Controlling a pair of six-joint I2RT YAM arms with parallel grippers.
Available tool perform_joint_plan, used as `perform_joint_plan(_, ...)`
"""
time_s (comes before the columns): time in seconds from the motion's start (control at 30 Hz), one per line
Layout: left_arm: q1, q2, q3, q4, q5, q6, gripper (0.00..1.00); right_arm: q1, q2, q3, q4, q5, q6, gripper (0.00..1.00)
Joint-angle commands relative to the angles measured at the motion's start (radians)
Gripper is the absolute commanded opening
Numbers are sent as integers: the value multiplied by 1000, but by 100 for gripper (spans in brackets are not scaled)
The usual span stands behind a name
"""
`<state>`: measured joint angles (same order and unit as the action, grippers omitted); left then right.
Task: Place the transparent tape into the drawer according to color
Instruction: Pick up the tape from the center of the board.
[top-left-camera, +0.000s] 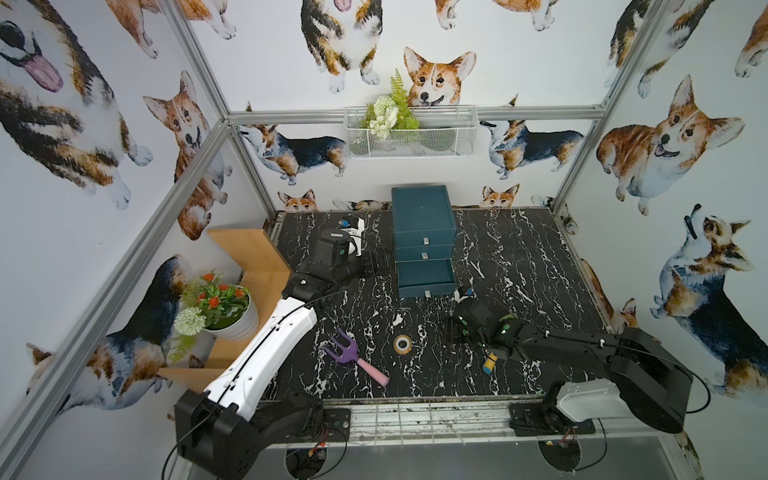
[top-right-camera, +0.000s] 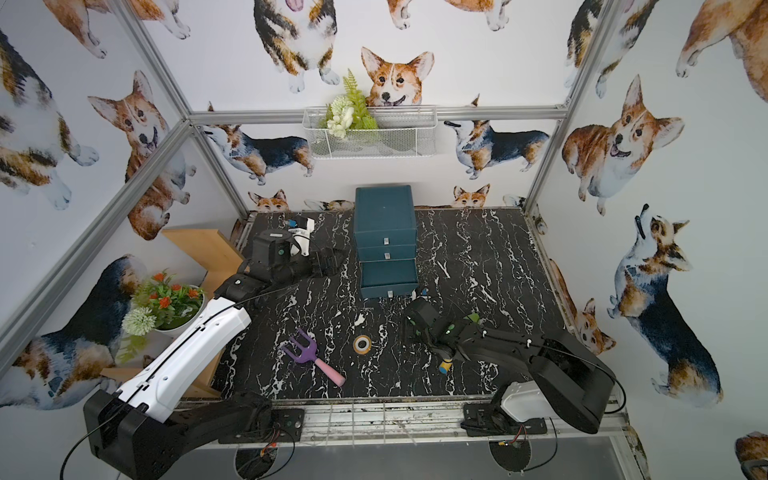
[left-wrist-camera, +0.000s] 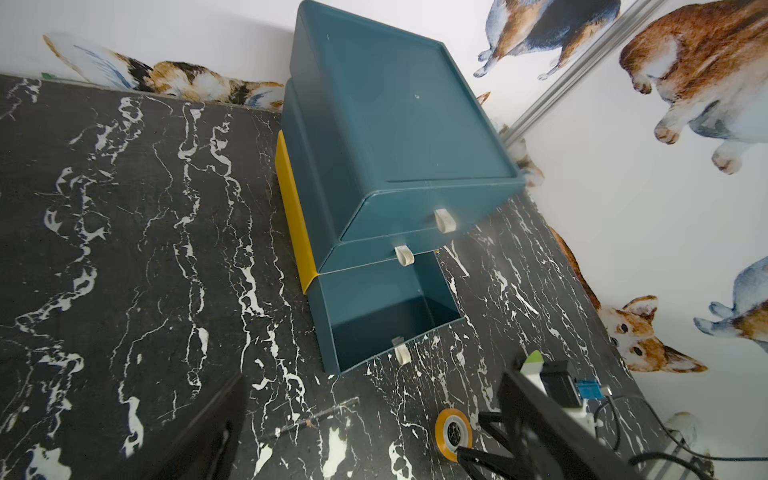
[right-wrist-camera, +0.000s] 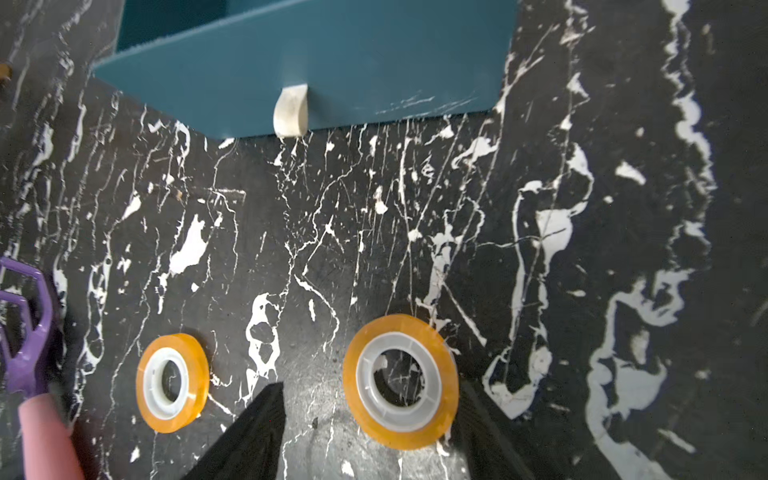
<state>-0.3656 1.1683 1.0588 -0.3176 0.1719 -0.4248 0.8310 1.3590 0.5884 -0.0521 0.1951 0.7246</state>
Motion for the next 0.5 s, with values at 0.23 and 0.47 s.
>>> perform_joint_plan(0.23, 1, -9, -51, 23, -43, 32, 100, 23, 103, 63, -86, 145, -61, 73)
perform_joint_plan(0.47, 0, -3, -63, 25, -31, 36, 99, 40, 125, 75, -72, 111, -72, 74)
